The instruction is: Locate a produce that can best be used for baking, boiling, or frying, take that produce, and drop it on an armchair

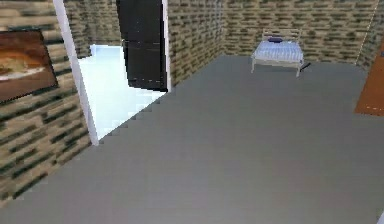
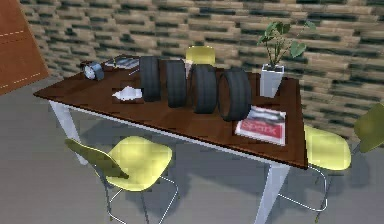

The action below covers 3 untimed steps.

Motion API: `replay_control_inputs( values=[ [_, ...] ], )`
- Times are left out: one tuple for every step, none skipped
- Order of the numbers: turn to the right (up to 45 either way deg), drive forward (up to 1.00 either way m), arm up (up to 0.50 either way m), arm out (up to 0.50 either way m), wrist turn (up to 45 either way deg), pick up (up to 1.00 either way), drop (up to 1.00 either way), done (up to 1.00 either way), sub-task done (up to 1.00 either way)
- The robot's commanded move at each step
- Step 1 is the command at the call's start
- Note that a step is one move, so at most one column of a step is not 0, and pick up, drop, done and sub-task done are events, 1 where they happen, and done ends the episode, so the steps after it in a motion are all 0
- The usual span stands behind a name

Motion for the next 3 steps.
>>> replay_control_inputs(
  values=[
    [6.0,0.0,0.0,0.0,0.0,0.0,0.0,0.0,0.0],
    [0.0,0.15,0.0,0.0,0.0,0.0,0.0,0.0,0.0],
    [15.0,0.0,0.0,0.0,0.0,0.0,0.0,0.0,0.0]
  ],
)
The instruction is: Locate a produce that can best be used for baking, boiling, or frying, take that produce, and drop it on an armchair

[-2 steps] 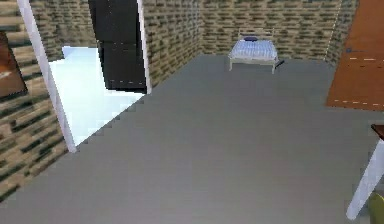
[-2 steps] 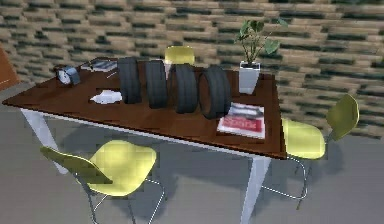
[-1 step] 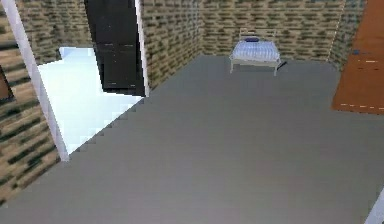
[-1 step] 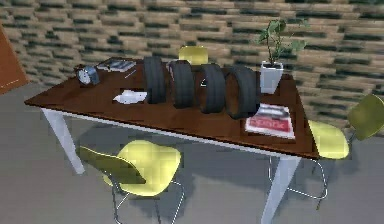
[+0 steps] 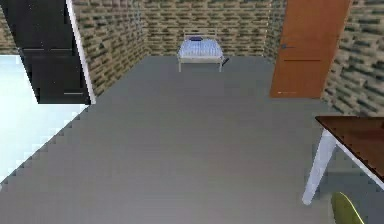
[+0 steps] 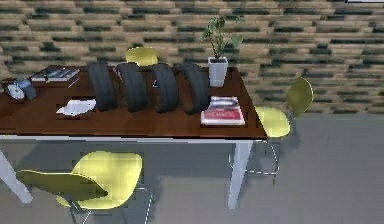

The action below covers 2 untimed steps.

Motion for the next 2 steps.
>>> replay_control_inputs(
  values=[
    [0.0,1.0,0.0,0.0,0.0,0.0,0.0,0.0,0.0],
    [15.0,0.0,0.0,0.0,0.0,0.0,0.0,0.0,0.0]
  ],
)
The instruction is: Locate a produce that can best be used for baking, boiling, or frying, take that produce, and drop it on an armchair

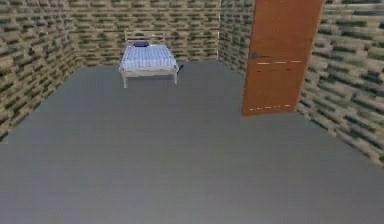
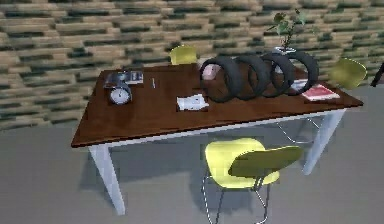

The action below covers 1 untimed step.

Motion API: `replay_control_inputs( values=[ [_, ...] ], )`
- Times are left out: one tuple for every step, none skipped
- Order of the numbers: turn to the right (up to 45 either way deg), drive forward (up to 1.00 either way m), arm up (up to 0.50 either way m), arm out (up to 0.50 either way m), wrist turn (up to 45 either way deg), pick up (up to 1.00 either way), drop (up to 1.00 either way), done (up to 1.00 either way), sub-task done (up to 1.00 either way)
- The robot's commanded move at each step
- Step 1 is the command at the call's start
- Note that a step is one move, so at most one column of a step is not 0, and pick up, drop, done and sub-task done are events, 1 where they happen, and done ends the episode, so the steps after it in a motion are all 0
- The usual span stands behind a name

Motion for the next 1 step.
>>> replay_control_inputs(
  values=[
    [0.0,1.0,0.0,0.0,0.0,0.0,0.0,0.0,0.0]
  ],
)
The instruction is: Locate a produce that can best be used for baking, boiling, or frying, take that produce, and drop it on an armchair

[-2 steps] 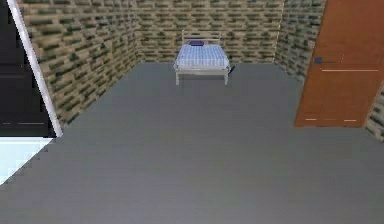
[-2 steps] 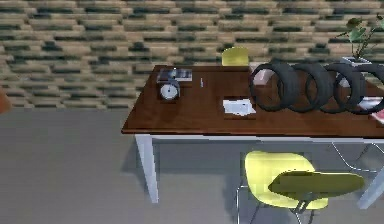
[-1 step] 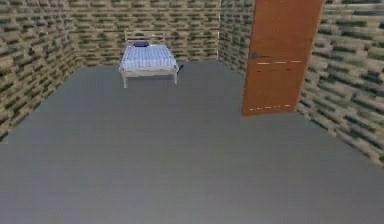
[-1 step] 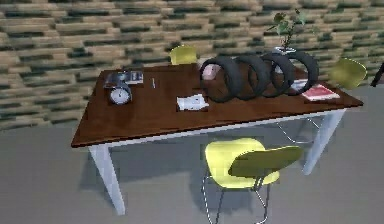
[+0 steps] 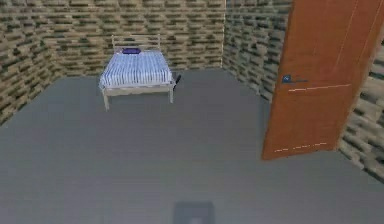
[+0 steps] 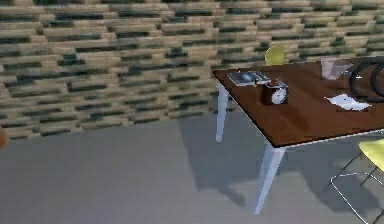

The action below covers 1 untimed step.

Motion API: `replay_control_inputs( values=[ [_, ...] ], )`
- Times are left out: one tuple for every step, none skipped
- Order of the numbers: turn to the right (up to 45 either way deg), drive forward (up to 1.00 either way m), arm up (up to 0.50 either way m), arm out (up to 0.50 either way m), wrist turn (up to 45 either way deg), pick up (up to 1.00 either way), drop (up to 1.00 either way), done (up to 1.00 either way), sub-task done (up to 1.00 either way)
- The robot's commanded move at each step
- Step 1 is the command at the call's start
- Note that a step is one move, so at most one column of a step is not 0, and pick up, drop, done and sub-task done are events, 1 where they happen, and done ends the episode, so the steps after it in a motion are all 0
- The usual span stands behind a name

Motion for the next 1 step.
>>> replay_control_inputs(
  values=[
    [0.0,1.0,0.0,0.0,0.0,0.0,0.0,0.0,0.0]
  ],
)
